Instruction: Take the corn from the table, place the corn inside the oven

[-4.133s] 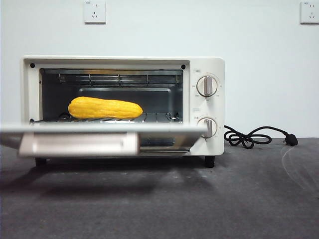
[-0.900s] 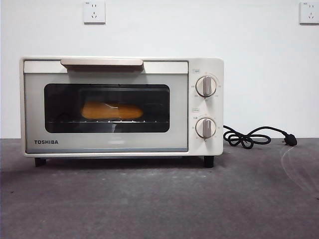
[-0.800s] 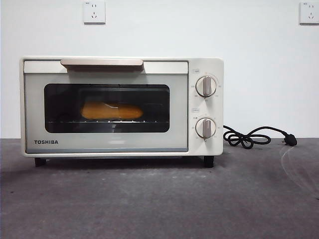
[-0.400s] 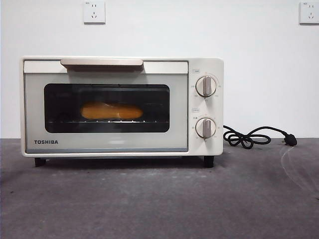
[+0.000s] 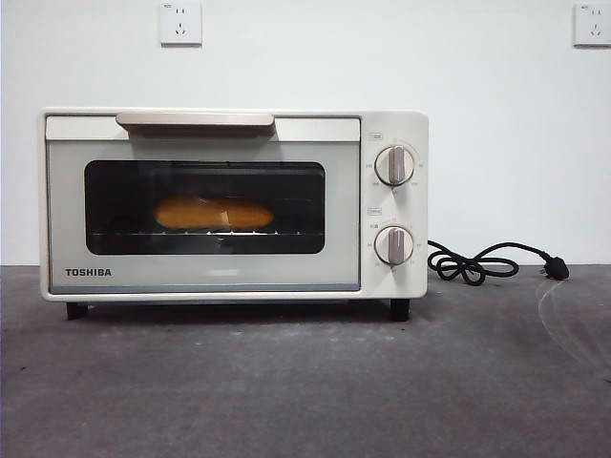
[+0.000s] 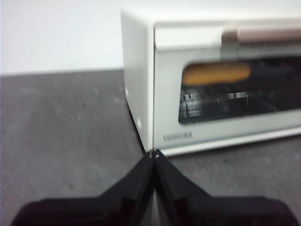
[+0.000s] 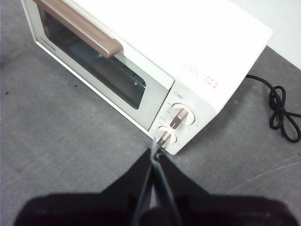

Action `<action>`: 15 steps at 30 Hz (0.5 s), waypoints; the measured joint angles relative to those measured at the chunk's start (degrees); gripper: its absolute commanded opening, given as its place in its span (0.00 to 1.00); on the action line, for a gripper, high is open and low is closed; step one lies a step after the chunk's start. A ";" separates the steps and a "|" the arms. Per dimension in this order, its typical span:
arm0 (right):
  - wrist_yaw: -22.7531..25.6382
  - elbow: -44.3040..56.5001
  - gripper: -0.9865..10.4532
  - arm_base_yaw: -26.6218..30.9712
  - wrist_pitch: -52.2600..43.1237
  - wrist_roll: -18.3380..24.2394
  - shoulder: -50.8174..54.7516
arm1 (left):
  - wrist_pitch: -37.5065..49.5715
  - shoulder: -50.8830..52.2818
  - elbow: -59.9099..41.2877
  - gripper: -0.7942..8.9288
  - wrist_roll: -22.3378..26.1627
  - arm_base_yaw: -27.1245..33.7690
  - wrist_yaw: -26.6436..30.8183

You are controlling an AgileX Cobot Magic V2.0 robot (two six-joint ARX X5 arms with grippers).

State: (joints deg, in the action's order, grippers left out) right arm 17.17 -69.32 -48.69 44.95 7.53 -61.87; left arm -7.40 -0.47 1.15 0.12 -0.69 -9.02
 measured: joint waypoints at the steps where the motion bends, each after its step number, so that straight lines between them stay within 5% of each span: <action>1: 0.02 0.00 0.09 0.00 -0.02 0.00 0.00 | -0.70 -0.02 -0.04 0.08 -0.09 -0.17 0.20; 15: 0.02 0.00 0.09 0.00 0.00 0.00 0.00 | -2.51 -0.02 -0.09 0.08 -0.26 -0.35 5.05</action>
State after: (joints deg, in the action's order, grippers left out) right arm 17.19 -69.32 -48.69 44.95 7.53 -61.87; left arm -9.91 -0.49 1.06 -0.14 -1.04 -3.97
